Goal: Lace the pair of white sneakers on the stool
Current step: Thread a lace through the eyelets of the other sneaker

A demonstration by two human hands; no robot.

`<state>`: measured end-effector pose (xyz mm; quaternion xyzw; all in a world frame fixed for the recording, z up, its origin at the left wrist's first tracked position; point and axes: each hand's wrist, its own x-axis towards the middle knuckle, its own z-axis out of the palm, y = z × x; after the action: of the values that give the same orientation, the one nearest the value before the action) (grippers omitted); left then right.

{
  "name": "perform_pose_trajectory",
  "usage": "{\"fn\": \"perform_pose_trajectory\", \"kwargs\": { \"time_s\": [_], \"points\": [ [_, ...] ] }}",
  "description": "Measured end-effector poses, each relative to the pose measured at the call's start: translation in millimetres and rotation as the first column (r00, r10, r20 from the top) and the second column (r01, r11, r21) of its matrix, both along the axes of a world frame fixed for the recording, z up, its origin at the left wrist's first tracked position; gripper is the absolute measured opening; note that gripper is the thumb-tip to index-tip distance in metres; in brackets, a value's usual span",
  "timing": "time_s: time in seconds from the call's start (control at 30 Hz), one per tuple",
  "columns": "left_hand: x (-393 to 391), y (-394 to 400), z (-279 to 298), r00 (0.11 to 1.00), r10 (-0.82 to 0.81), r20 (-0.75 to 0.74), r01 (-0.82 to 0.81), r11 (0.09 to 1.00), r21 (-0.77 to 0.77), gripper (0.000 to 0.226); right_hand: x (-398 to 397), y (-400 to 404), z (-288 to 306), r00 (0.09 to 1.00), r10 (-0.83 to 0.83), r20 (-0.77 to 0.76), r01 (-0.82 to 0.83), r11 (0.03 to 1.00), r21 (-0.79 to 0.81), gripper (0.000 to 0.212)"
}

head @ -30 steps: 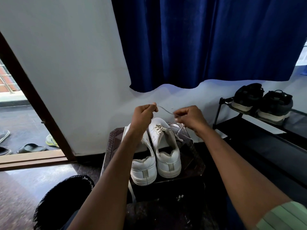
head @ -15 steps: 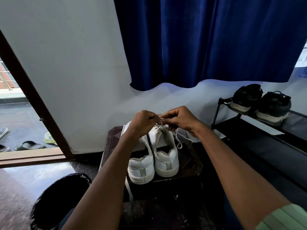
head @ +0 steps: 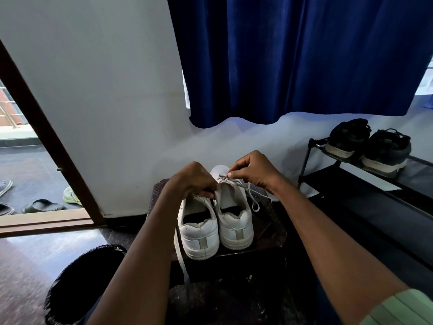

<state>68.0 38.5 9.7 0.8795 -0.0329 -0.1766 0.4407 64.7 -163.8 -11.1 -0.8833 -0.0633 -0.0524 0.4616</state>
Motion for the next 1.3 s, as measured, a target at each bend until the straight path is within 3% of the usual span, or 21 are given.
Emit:
{"fn": "perform_pose_trajectory", "kwargs": {
  "time_s": [0.17,0.6,0.67,0.77,0.87,1.0,1.2,1.3],
  "points": [
    [3.8,5.5,-7.3,0.995,0.047,-0.083,-0.057,0.990,-0.125,0.008,-6.1,11.3,-1.7,0.997,0.017,0.081,-0.007,0.992,-0.127,0.010],
    [4.3,5.2,-5.5,0.989,0.084,-0.123,-0.100,0.986,-0.134,0.010,-9.3,24.2,-4.1,0.992,0.037,0.119,-0.007,0.969,-0.248,0.009],
    [5.7,8.7,-7.0,0.993,0.062,-0.106,-0.072,0.992,-0.104,0.021,-8.8,26.5,-5.3,0.993,0.029,0.116,0.001,0.967,-0.254,0.009],
    [4.1,9.9,-9.5,0.999,-0.028,-0.026,0.027,0.999,-0.021,0.014,-7.5,32.0,-9.7,0.993,0.015,0.118,0.019,0.958,-0.286,0.013],
    [1.0,5.1,-13.6,0.998,-0.017,0.066,0.013,0.998,0.064,0.026,-6.1,34.0,-12.4,0.994,-0.010,0.106,0.043,0.949,-0.313,0.019],
    [-0.1,2.8,-14.8,0.992,0.007,0.126,-0.021,0.994,0.104,0.019,-4.5,28.9,-10.4,0.998,0.000,0.060,0.020,0.943,-0.333,0.018],
    [4.0,11.3,-4.7,0.988,0.152,-0.034,-0.155,0.967,-0.203,0.016,-7.6,18.5,-0.1,0.994,0.085,-0.075,-0.103,0.953,-0.284,0.023],
    [4.6,15.6,2.4,0.973,0.190,-0.128,-0.229,0.813,-0.535,0.017,-8.7,15.5,3.2,0.991,0.093,-0.092,-0.111,0.972,-0.209,0.022]
  ]
}}
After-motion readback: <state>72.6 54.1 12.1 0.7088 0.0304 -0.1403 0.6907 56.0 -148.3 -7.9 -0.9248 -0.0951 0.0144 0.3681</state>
